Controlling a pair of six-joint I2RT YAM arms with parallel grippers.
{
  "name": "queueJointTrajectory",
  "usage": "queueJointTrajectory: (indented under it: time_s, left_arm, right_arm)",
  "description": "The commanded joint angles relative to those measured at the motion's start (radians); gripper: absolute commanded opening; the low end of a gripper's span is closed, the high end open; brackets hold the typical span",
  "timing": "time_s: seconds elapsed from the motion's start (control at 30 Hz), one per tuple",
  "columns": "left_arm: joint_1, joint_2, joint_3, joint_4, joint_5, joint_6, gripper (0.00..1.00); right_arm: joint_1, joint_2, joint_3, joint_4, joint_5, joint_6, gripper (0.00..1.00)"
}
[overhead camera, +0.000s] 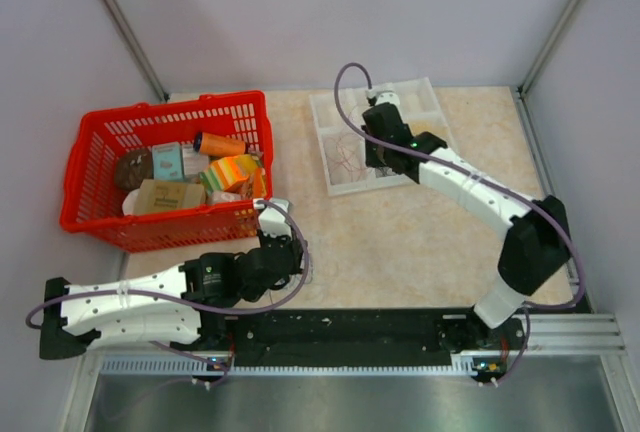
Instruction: Untangle the cables
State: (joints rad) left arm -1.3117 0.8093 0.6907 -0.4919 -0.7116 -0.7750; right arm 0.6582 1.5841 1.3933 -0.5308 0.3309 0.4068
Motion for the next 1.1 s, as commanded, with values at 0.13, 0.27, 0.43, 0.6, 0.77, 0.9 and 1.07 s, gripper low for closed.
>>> queueJointTrajectory:
  time_s: [0.13, 0.27, 0.43, 0.6, 0.77, 0.9, 1.07]
  left_arm:
    - [0.0, 0.01, 0.04, 0.009, -0.051, 0.036, 0.0]
    - [0.0, 0.011, 0.044, 0.004, -0.055, 0.029, 0.0]
    - [0.0, -0.001, 0.041, 0.003, -0.071, 0.029, 0.0]
    - [0.0, 0.007, 0.055, -0.014, -0.063, 0.028, 0.0]
    - [0.0, -0.002, 0.053, -0.028, -0.054, 0.01, 0.0]
    - [0.002, -0.002, 0.046, -0.014, -0.049, 0.016, 0.0]
    - [0.0, -0.028, 0.033, -0.016, -0.029, -0.004, 0.0]
  right_arm:
    - [0.012, 0.272, 0.173, 0.144, 0.069, -0.215, 0.0]
    - [0.032, 0.372, 0.219, 0.155, 0.092, -0.299, 0.0]
    - [0.031, 0.497, 0.318, 0.166, 0.074, -0.329, 0.0]
    - [0.031, 0.626, 0.491, 0.1, 0.077, -0.346, 0.21]
    - [0.031, 0.529, 0.578, -0.152, 0.05, -0.252, 0.67]
    - [0.026, 0.419, 0.512, -0.143, -0.061, -0.241, 0.71]
    - [-0.005, 0.364, 0.347, 0.014, -0.401, -0.449, 0.63]
